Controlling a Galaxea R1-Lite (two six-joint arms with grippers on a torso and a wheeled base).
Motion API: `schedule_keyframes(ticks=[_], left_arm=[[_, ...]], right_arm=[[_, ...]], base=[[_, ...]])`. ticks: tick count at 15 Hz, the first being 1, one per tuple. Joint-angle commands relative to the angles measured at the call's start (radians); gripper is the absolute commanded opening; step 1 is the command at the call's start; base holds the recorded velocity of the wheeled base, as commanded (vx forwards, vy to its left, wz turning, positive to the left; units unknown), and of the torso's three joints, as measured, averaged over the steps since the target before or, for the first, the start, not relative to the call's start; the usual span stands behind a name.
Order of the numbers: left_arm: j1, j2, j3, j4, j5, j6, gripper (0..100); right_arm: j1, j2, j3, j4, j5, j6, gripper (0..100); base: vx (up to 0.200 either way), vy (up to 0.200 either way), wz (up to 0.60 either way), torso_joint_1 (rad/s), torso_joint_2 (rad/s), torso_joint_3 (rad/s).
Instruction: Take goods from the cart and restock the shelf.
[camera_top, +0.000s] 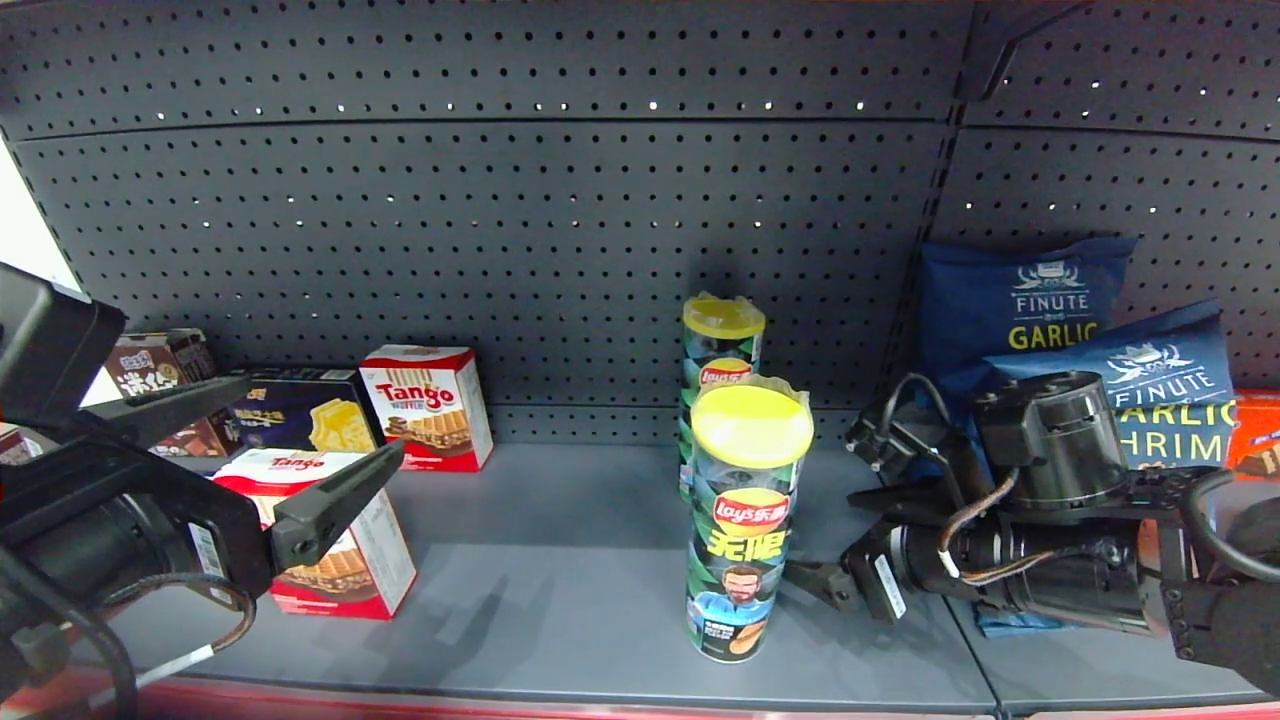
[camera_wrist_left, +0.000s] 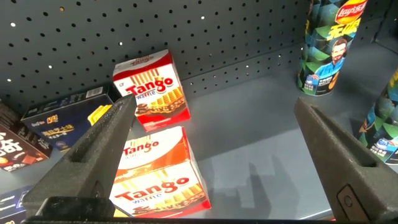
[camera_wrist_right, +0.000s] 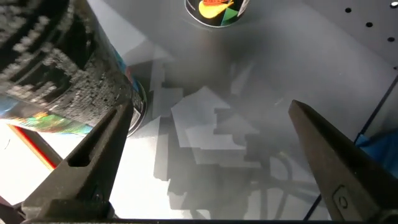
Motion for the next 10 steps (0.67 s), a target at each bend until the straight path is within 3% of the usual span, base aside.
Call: schedule_keyframes(ticks=[1, 10], left_arm=[[0.002, 0.000, 0.000, -0.001, 0.000, 0.000, 100], [0.002, -0.002, 0.000, -0.001, 0.001, 0.000, 100]], right_arm=[[0.002, 0.006, -0.001, 0.000, 0.001, 0.000, 100], [0.017, 0.023, -0.008, 0.000, 0.001, 0.000, 100]], base=[[0.000, 0.000, 0.00, 0.000, 0.00, 0.000], [0.000, 0.000, 0.00, 0.000, 0.00, 0.000]])
